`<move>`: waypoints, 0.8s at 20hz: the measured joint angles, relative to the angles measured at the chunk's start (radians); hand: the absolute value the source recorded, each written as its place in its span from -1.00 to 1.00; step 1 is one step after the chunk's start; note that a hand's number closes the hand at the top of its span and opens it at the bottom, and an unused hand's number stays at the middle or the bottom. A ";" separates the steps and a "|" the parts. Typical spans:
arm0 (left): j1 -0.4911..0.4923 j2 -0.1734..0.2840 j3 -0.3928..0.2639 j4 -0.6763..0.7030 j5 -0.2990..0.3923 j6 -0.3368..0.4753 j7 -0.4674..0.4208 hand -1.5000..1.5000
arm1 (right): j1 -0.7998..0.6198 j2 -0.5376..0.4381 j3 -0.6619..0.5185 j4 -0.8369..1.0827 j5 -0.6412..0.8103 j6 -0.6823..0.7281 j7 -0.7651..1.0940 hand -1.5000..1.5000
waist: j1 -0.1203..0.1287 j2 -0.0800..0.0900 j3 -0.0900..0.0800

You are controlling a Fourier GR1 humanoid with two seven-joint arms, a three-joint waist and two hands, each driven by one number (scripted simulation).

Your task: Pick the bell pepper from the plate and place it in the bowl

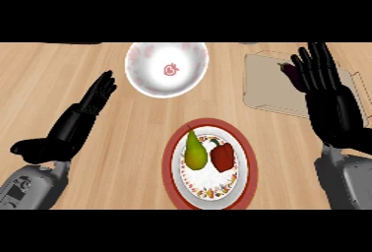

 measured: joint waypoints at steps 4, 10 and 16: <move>0.031 -0.035 0.011 0.001 0.039 0.015 0.045 0.00 | 0.042 -0.013 0.079 -0.056 0.165 -0.103 0.083 1.00 | -0.024 0.005 0.018; 0.108 -0.102 -0.001 0.019 0.104 0.046 0.106 0.00 | 0.206 -0.060 0.089 -0.040 0.471 -0.351 0.216 -1.00 | -0.084 0.005 0.020; 0.114 -0.148 -0.018 0.027 0.128 0.051 0.141 0.00 | 0.355 0.030 0.346 -0.144 0.848 -0.510 0.304 -1.00 | -0.060 0.006 0.025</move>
